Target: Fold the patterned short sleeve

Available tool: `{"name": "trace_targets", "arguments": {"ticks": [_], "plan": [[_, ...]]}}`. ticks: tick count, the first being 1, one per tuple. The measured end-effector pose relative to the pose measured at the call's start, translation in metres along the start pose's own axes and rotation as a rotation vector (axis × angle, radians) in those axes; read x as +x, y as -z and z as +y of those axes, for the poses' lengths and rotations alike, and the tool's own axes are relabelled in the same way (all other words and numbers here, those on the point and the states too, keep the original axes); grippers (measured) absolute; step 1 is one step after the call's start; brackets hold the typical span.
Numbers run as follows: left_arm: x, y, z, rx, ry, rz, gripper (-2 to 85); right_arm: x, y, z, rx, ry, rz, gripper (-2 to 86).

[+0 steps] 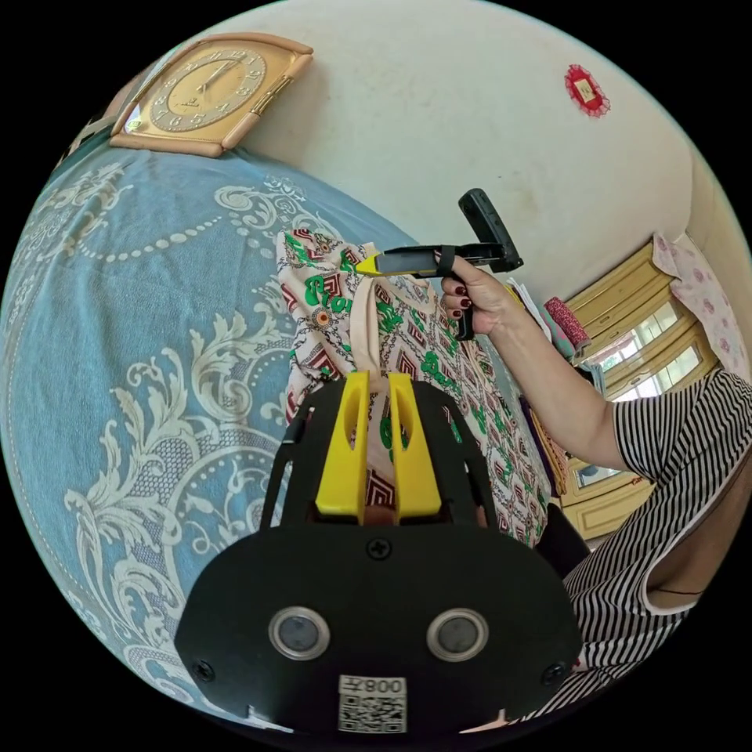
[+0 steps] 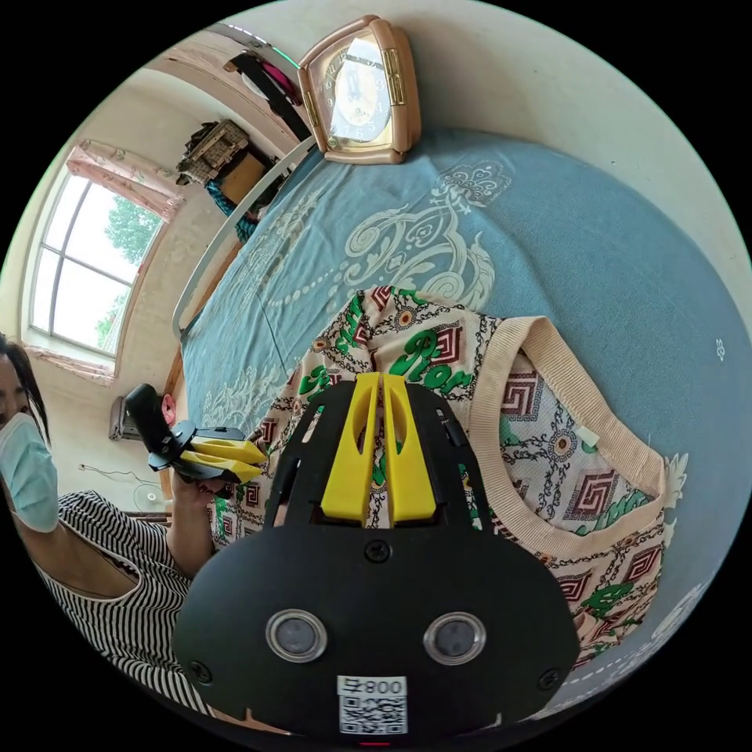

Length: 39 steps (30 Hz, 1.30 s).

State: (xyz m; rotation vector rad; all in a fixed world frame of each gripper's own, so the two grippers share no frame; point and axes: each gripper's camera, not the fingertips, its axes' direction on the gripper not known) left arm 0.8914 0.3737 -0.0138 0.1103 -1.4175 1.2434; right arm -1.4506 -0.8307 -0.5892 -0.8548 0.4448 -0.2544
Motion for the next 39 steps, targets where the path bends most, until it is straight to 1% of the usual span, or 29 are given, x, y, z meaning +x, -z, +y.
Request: {"name": "trace_targets", "arguments": {"ticks": [2, 4, 5, 8, 10, 13, 15, 21, 25, 30, 34, 35, 37, 39], "plan": [[0.002, -0.001, -0.005, -0.009, 0.001, 0.016, 6.1, 0.005, -0.001, 0.007, 0.022, -0.003, 0.009, 0.6], [0.002, 0.002, -0.009, 0.021, 0.006, 0.072, 6.3, 0.003, -0.002, 0.011, 0.039, 0.009, 0.034, 0.5], [0.003, 0.005, -0.01, 0.04, 0.012, 0.069, 6.3, 0.0, -0.003, 0.014, 0.055, 0.017, 0.055, 0.5], [0.007, 0.007, -0.016, 0.037, 0.044, -0.024, 5.3, -0.016, -0.01, 0.016, 0.105, 0.072, 0.054, 0.4], [0.01, 0.002, -0.02, 0.005, 0.062, -0.069, 4.4, -0.03, -0.028, 0.01, 0.082, 0.125, 0.056, 0.3], [0.012, -0.007, -0.026, -0.054, 0.096, -0.129, 3.2, -0.044, -0.072, -0.006, 0.019, 0.172, 0.118, 0.2], [0.015, -0.004, -0.028, -0.038, 0.109, -0.148, 2.6, -0.044, -0.102, -0.016, -0.038, 0.17, 0.132, 0.1], [0.018, 0.007, -0.029, 0.019, 0.144, -0.134, 1.6, -0.046, -0.138, -0.019, -0.03, 0.183, 0.095, 0.1], [0.023, 0.008, -0.031, 0.026, 0.127, -0.077, 1.4, -0.053, -0.146, 0.008, 0.0, 0.192, 0.143, 0.2], [0.032, 0.007, -0.031, -0.001, 0.134, -0.117, 0.9, -0.059, -0.152, 0.059, 0.065, 0.189, 0.149, 0.1], [0.039, 0.006, -0.03, -0.021, 0.132, -0.135, 0.6, -0.062, -0.206, 0.081, -0.034, 0.199, 0.246, 0.0], [0.042, 0.008, -0.028, -0.016, 0.128, -0.138, 0.5, -0.062, -0.211, 0.09, -0.001, 0.195, 0.203, 0.0], [0.044, 0.013, -0.025, 0.014, 0.126, -0.12, 0.4, -0.065, -0.218, 0.102, -0.012, 0.202, 0.181, 0.0], [0.047, 0.017, -0.021, 0.028, 0.128, -0.104, 0.4, -0.073, -0.222, 0.123, 0.037, 0.221, 0.213, 0.1]]}}
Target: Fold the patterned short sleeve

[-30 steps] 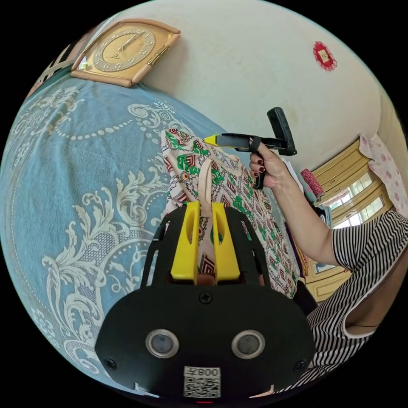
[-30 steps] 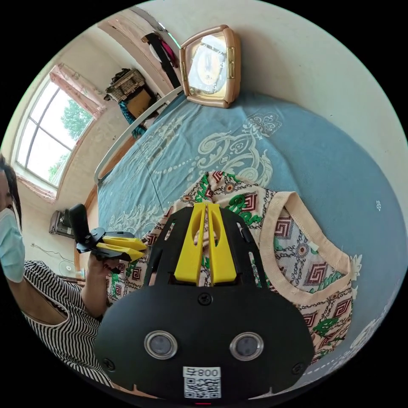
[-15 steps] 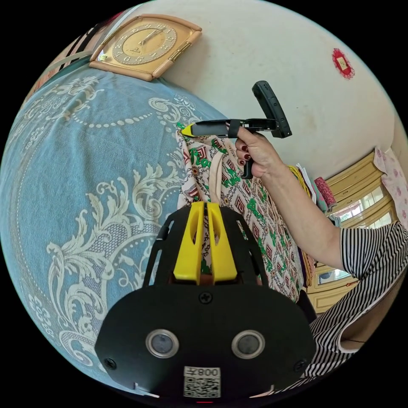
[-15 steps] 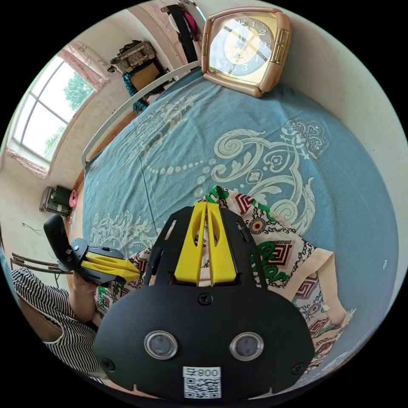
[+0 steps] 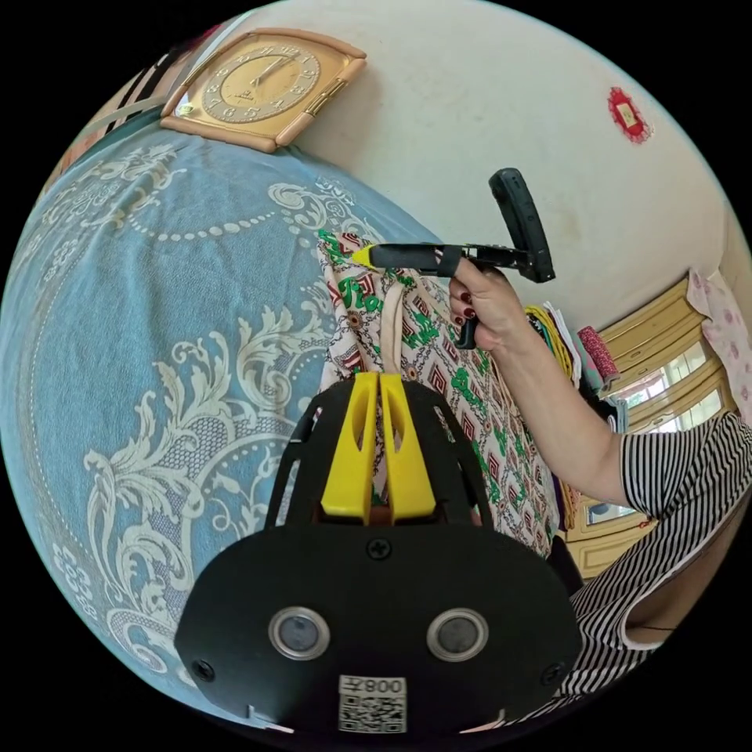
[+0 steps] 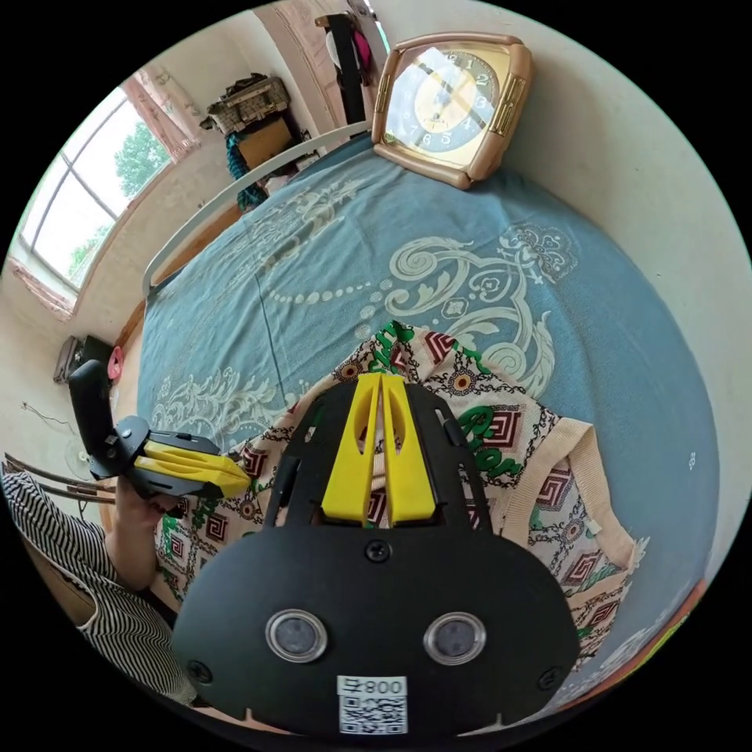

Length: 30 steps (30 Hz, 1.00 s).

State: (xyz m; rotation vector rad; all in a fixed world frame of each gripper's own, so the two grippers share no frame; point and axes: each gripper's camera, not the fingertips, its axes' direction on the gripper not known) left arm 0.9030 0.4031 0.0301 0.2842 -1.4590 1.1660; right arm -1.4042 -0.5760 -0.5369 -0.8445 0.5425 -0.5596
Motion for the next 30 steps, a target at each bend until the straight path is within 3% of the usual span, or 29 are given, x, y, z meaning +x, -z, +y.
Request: {"name": "trace_targets", "arguments": {"ticks": [3, 10, 16, 20, 26, 30], "plan": [[0.005, -0.008, 0.003, -0.073, -0.006, -0.043, 0.3, -0.012, -0.023, 0.03, -0.019, -0.007, 0.062, 0.1], [0.008, 0.012, 0.023, 0.017, 0.015, -0.029, 0.2, -0.027, -0.005, 0.153, 0.155, -0.133, 0.025, 0.1], [0.019, 0.016, 0.039, 0.031, -0.005, -0.005, 0.3, -0.035, 0.002, 0.328, 0.098, -0.348, 0.132, 0.1], [0.031, 0.0, 0.049, -0.08, -0.043, -0.082, 0.3, -0.038, -0.01, 0.445, 0.054, -0.523, 0.208, 0.1], [0.043, 0.01, 0.075, -0.031, -0.071, -0.124, 0.3, -0.058, -0.085, 0.538, -0.049, -0.567, 0.212, 0.1], [0.052, 0.018, 0.099, 0.053, -0.123, -0.091, 0.3, -0.07, -0.111, 0.573, -0.012, -0.585, 0.168, 0.1]]}}
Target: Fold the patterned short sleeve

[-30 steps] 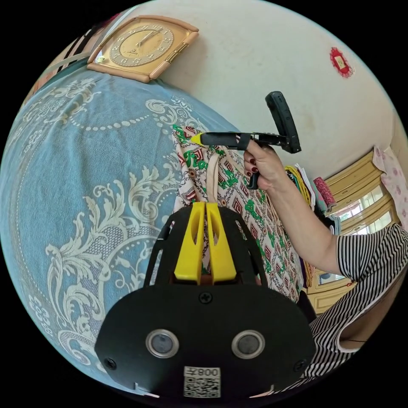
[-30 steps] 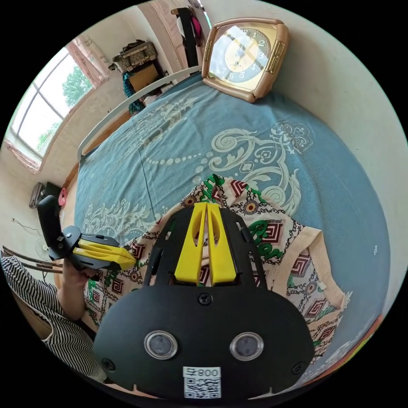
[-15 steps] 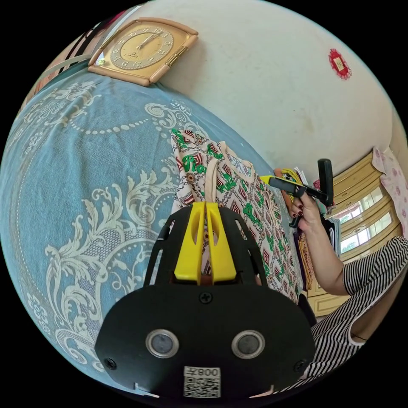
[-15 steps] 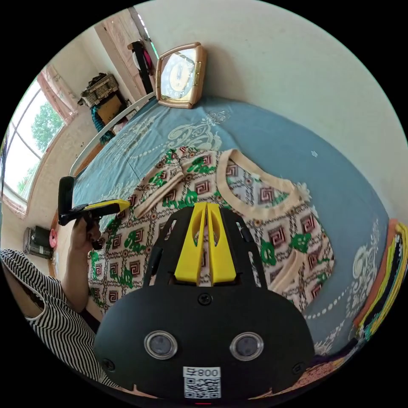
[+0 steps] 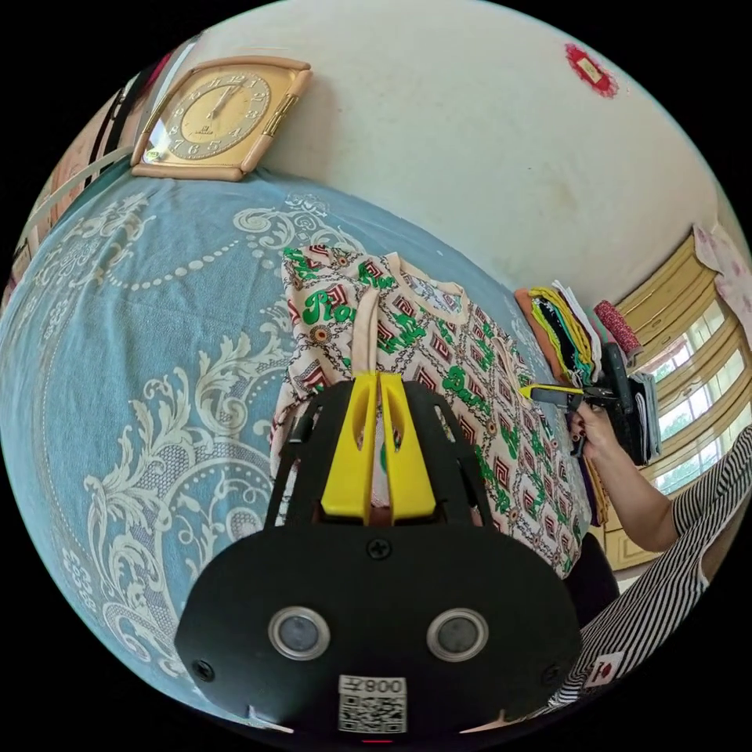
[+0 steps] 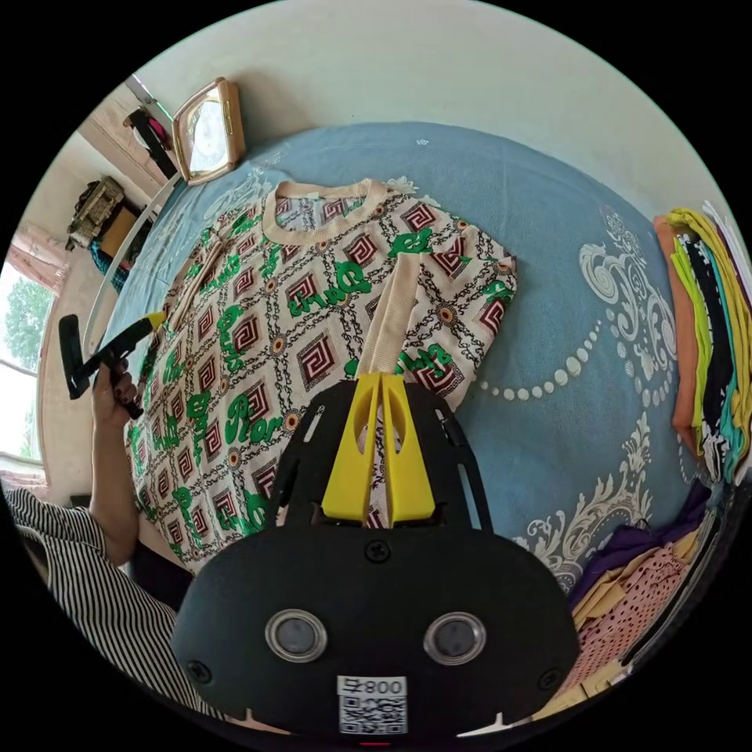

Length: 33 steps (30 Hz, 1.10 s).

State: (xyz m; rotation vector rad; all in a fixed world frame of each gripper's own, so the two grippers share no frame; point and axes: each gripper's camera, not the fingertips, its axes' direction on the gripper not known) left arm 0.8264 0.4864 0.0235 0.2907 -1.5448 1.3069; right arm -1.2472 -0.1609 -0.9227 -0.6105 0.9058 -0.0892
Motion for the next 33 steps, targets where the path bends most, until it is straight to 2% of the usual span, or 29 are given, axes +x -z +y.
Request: {"name": "trace_targets", "arguments": {"ticks": [4, 8, 10, 16, 23, 27, 33], "plan": [[0.007, 0.023, 0.017, 0.141, -0.018, 0.066, 0.4, -0.002, -0.008, 0.058, 0.095, -0.019, 0.016, 0.1], [-0.005, 0.057, 0.029, 0.304, 0.016, 0.327, 0.7, 0.013, -0.012, 0.133, 0.163, -0.096, -0.101, 0.1], [-0.007, 0.076, 0.037, 0.339, 0.018, 0.389, 1.0, 0.02, -0.011, 0.171, 0.179, -0.125, -0.163, 0.1], [-0.013, 0.131, 0.108, 0.196, 0.127, 0.292, 2.4, 0.031, -0.037, 0.32, 0.098, -0.206, -0.227, 0.1], [-0.03, 0.156, 0.255, -0.085, 0.371, 0.128, 6.7, 0.023, -0.115, 0.495, -0.012, -0.328, -0.308, 0.2], [-0.043, 0.146, 0.326, -0.153, 0.536, 0.182, 9.4, 0.012, -0.155, 0.545, -0.049, -0.335, -0.341, 0.6], [-0.062, 0.13, 0.38, -0.173, 0.676, 0.269, 11.9, -0.006, -0.207, 0.589, -0.079, -0.332, -0.365, 2.6]]}}
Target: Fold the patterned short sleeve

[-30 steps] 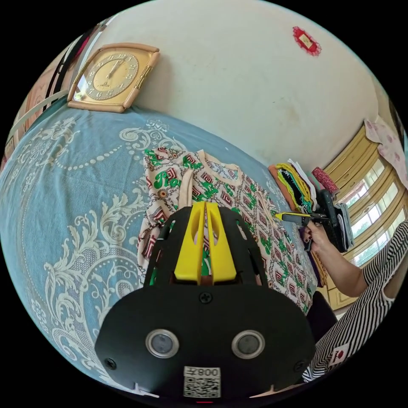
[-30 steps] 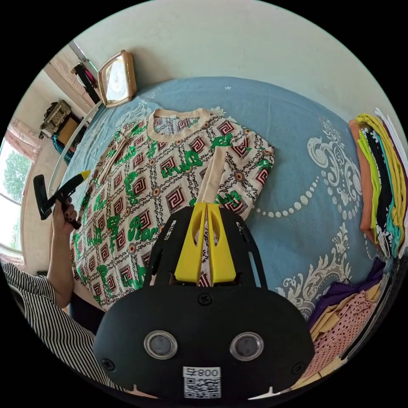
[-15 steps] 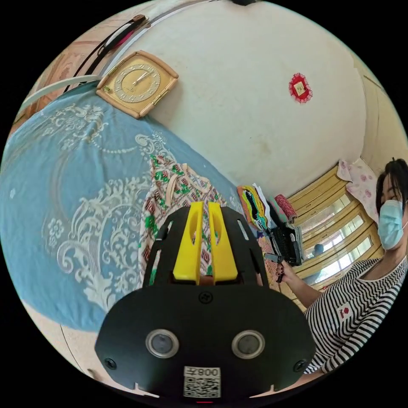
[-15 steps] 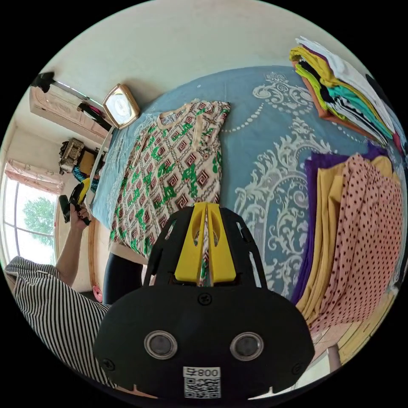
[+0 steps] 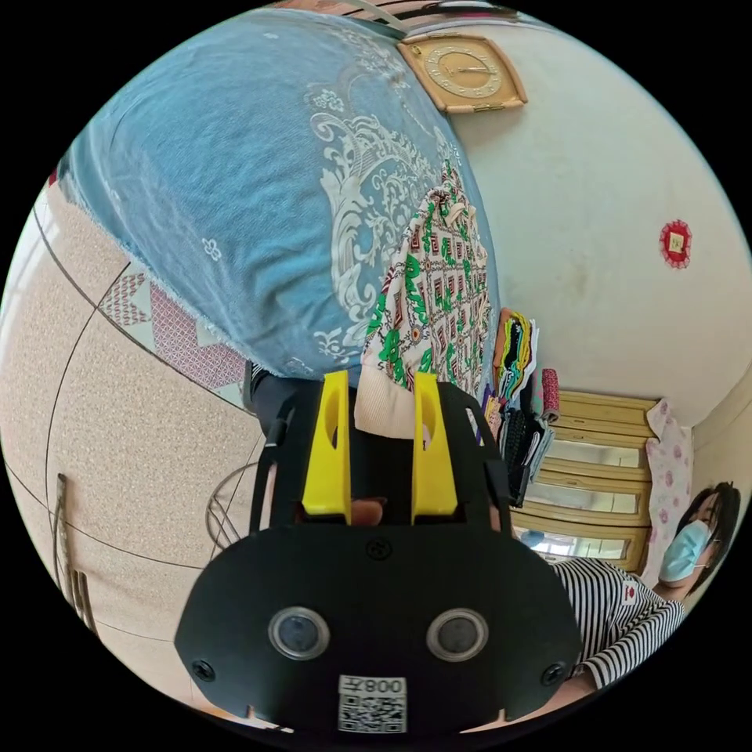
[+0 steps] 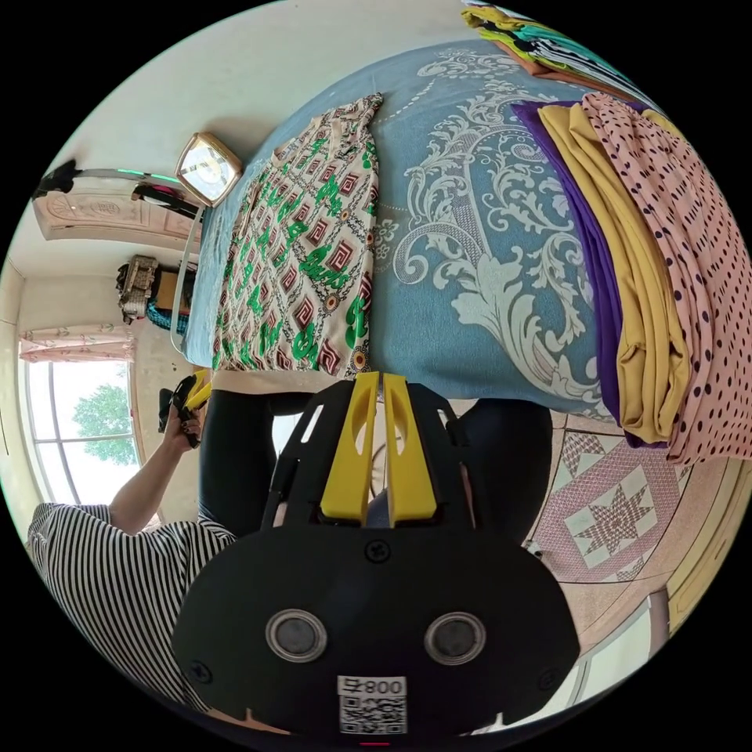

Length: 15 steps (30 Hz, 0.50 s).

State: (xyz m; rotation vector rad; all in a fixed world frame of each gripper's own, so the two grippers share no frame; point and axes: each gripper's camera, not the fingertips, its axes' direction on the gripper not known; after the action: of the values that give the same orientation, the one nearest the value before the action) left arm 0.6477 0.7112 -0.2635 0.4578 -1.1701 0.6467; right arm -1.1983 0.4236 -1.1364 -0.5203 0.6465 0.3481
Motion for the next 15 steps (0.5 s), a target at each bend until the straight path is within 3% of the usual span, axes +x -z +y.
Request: {"name": "trace_targets", "arguments": {"ticks": [15], "plan": [[-0.041, -0.038, 0.025, -0.129, -0.012, 0.012, 11.8, 0.015, -0.137, 0.038, -0.113, -0.005, -0.027, 7.3]]}}
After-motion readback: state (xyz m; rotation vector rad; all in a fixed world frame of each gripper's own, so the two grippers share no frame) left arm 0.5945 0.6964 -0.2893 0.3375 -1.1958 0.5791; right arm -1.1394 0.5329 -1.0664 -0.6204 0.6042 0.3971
